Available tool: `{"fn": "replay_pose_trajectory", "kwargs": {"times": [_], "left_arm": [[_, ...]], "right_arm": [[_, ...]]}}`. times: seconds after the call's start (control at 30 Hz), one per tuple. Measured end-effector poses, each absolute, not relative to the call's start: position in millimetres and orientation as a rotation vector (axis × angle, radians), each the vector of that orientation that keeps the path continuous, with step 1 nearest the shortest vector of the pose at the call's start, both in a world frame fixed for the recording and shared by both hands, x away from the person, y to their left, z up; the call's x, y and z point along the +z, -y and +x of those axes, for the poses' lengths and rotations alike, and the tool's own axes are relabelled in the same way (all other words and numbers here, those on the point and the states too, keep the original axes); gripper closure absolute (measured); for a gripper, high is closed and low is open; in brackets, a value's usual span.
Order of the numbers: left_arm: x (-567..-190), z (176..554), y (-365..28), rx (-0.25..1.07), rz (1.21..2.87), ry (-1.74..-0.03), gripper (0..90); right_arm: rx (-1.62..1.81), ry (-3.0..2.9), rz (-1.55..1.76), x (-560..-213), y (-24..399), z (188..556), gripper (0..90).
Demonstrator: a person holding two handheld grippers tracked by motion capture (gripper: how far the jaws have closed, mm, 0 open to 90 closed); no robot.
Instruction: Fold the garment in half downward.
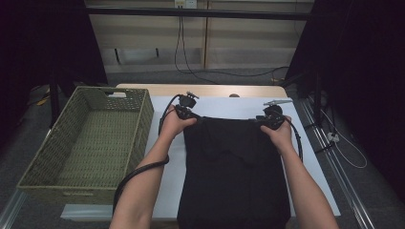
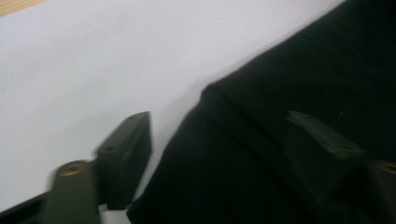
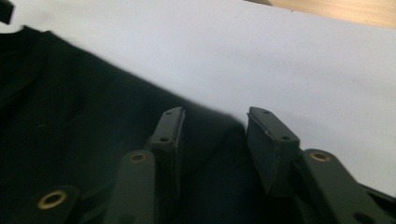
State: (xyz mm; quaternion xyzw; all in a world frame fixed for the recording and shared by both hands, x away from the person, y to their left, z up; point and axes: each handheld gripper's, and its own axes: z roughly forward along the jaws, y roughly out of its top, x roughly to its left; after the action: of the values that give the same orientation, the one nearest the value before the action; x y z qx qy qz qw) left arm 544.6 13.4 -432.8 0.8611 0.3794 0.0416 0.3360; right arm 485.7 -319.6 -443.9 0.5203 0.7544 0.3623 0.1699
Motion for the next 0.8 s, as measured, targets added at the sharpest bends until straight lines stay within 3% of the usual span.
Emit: {"fn": "replay_pose_trajectory", "kwargs": {"times": [0.1,0.37,0.6,0.8], "left_arm": [[-429.7,534.6,-14.9,0.111,2.252,-0.958,14.9],[-430.2,503.0,-11.7,0.083,2.240,-0.904,9.5],[-431.8,478.9,-10.3,0.058,2.215,-0.859,8.4],[-436.2,457.4,-10.0,0.049,2.207,-0.820,8.9]], "right_arm": [[1.076,-2.133,1.473,-438.5,321.1,471.2,49.6],[1.142,-2.175,1.434,-434.1,320.6,425.6,41.4],[1.177,-2.206,1.379,-435.5,313.0,389.9,43.2],[1.198,-2.227,1.400,-443.4,306.3,367.1,51.7]]}}
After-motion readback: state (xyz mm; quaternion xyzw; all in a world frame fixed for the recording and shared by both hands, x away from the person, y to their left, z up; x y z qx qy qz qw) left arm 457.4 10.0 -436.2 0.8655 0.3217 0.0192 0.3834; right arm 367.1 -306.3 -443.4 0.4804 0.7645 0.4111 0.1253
